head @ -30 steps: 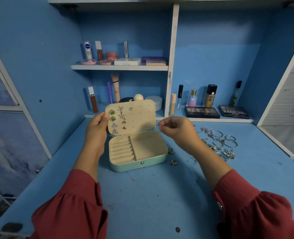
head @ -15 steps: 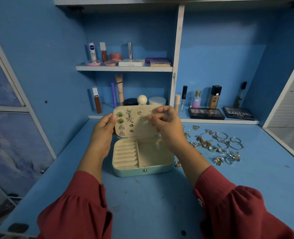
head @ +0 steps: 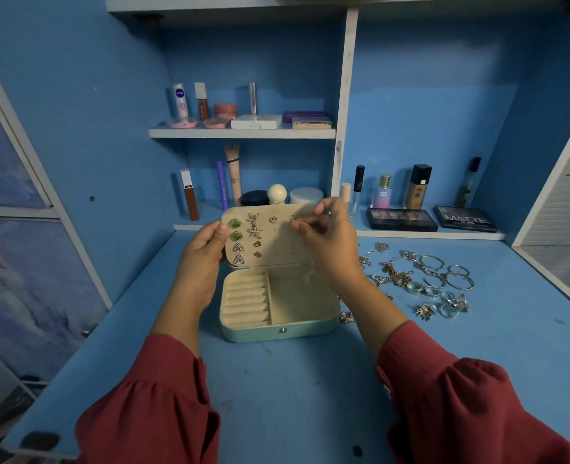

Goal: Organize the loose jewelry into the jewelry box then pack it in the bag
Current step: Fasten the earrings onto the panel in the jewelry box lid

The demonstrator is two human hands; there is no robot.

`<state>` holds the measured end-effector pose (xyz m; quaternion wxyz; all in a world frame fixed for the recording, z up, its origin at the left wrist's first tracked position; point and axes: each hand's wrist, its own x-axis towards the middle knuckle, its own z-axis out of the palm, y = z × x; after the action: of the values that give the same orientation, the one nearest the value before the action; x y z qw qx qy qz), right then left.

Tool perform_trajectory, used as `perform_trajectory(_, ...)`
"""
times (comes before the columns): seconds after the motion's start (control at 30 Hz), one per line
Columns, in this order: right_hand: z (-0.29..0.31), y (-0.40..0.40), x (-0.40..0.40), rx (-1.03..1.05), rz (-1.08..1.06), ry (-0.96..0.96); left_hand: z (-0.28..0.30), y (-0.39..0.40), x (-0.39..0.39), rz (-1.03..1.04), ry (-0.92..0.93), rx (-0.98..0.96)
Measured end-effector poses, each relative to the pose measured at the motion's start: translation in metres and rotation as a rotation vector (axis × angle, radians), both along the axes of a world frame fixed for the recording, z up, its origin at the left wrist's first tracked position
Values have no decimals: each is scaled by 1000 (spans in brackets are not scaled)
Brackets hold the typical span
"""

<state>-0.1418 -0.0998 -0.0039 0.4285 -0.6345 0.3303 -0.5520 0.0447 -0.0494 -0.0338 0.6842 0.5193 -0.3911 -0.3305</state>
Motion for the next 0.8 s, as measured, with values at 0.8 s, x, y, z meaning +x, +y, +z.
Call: perform_trajectory(0.8, -1, -6, 1, -85, -40, 103, 1, 3, -2, -17, -8, -36)
